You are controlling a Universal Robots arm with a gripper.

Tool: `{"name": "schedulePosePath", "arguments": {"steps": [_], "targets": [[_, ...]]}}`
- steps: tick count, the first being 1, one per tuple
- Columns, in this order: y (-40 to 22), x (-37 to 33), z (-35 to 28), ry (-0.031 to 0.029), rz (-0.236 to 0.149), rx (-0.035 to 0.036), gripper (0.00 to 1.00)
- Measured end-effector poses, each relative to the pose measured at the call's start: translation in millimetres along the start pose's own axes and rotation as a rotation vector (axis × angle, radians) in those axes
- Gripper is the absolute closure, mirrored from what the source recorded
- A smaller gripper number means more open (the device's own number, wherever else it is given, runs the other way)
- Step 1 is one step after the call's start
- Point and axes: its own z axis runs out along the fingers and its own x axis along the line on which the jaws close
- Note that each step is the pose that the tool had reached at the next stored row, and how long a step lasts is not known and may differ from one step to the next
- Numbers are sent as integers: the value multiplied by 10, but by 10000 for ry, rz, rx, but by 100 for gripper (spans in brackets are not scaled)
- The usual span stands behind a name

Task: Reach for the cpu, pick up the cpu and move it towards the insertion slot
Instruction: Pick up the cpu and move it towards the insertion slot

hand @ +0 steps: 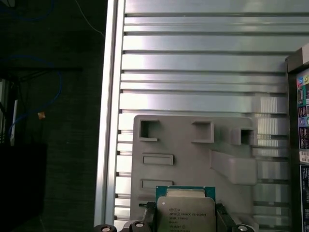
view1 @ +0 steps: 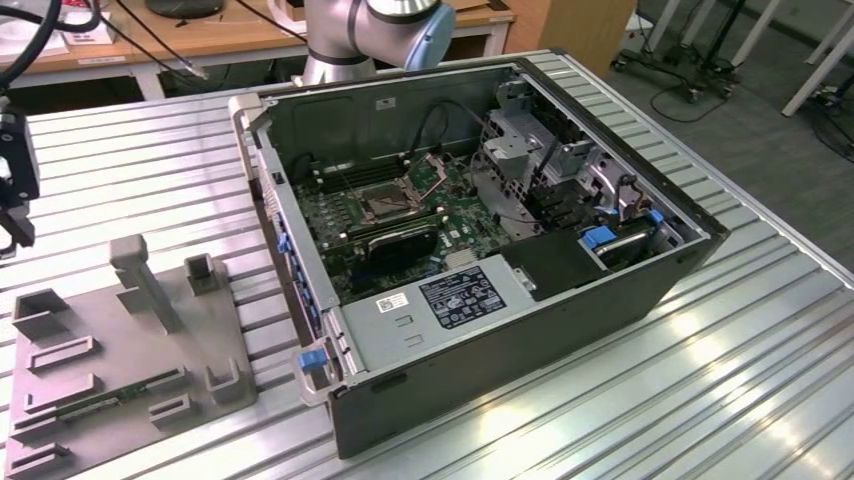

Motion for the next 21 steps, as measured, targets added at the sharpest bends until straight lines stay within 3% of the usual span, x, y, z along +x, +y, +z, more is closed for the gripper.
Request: {"name": "schedulePosePath", "arguments": {"steps": [10,21], "targets": [[-1,-73,2,0,1,0,45],[-2,-78,2,0,1,0,45]]}}
